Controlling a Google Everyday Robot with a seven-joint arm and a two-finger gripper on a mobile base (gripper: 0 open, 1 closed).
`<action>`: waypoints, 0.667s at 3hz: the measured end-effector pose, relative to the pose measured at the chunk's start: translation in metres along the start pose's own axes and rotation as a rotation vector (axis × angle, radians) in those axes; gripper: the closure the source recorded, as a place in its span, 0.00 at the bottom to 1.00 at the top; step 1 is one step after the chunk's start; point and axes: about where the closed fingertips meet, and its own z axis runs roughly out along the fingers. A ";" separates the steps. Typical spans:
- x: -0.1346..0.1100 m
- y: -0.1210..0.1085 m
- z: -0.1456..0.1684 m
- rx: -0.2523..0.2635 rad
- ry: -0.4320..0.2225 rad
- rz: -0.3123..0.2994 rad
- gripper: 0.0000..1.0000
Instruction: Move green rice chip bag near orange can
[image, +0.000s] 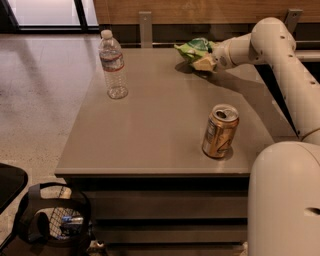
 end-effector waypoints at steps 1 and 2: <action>0.000 0.001 0.002 -0.003 0.001 0.000 1.00; -0.010 0.003 -0.002 0.005 0.061 -0.043 1.00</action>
Offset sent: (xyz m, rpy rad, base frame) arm -0.0011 -0.0003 0.0249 -0.1270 0.0117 0.0030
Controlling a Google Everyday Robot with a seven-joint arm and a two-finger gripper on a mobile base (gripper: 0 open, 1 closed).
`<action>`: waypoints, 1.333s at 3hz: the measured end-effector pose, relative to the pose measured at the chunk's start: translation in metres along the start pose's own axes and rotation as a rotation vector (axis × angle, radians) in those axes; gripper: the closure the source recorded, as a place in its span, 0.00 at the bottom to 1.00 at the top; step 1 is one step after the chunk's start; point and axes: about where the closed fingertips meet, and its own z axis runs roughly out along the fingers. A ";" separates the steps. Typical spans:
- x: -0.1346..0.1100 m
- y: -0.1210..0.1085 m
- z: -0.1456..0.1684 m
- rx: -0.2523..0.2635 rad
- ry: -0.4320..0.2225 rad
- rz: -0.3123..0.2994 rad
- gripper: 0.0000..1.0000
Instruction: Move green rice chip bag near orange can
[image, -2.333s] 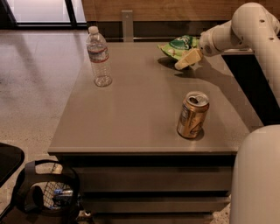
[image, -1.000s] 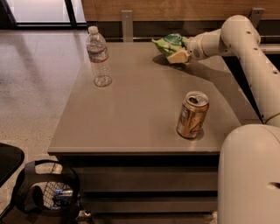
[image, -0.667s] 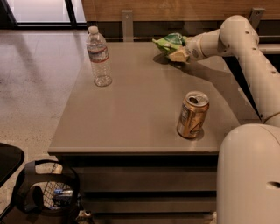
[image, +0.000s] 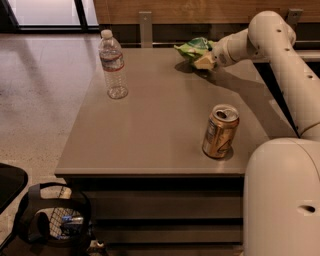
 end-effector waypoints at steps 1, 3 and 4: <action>-0.013 -0.002 -0.011 0.024 0.060 -0.047 1.00; -0.056 0.007 -0.052 0.035 0.123 -0.154 1.00; -0.076 0.017 -0.073 0.023 0.129 -0.193 1.00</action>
Offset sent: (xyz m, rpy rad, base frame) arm -0.0213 0.0008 0.0951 -0.2580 -0.0463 0.0134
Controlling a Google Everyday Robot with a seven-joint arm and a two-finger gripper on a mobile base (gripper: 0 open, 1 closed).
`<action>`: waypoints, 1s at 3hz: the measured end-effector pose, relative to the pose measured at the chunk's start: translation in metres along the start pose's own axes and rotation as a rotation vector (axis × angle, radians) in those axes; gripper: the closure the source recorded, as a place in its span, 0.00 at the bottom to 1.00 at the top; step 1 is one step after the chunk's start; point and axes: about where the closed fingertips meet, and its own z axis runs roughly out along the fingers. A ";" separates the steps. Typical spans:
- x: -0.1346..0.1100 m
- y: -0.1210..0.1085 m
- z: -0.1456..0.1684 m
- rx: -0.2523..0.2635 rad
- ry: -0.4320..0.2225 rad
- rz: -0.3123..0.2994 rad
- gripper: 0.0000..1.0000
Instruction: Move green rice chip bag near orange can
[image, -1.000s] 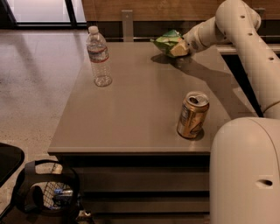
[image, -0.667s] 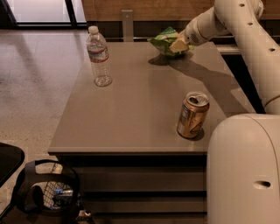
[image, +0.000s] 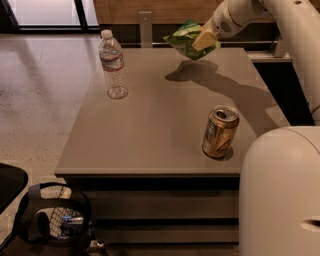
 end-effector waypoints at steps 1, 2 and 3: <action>-0.020 0.014 -0.022 -0.036 -0.026 -0.025 1.00; -0.036 0.034 -0.042 -0.086 -0.050 -0.046 1.00; -0.046 0.055 -0.063 -0.126 -0.071 -0.053 1.00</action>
Offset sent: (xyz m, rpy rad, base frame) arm -0.0857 0.0399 0.0627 0.0406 0.0313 0.1690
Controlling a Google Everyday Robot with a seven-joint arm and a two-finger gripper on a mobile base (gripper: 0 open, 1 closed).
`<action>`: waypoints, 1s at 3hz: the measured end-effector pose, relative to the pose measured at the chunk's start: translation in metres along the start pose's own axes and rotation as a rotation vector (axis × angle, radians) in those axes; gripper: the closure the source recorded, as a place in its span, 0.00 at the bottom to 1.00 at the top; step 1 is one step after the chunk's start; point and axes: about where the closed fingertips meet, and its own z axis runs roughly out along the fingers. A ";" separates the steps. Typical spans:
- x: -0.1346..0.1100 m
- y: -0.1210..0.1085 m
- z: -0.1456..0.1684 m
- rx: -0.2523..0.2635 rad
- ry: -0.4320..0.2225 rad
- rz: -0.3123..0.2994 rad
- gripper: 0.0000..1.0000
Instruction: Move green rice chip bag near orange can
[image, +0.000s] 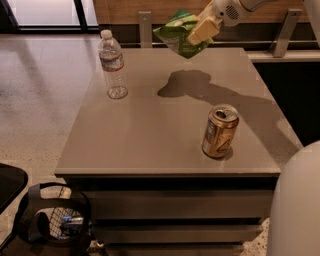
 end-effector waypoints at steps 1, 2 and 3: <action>-0.008 0.031 -0.012 -0.077 -0.022 -0.014 1.00; -0.010 0.062 -0.023 -0.166 -0.037 -0.030 1.00; -0.012 0.092 -0.035 -0.232 -0.056 -0.056 1.00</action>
Offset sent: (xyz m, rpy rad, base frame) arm -0.1093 0.0224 0.0028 0.0432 0.1500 0.2305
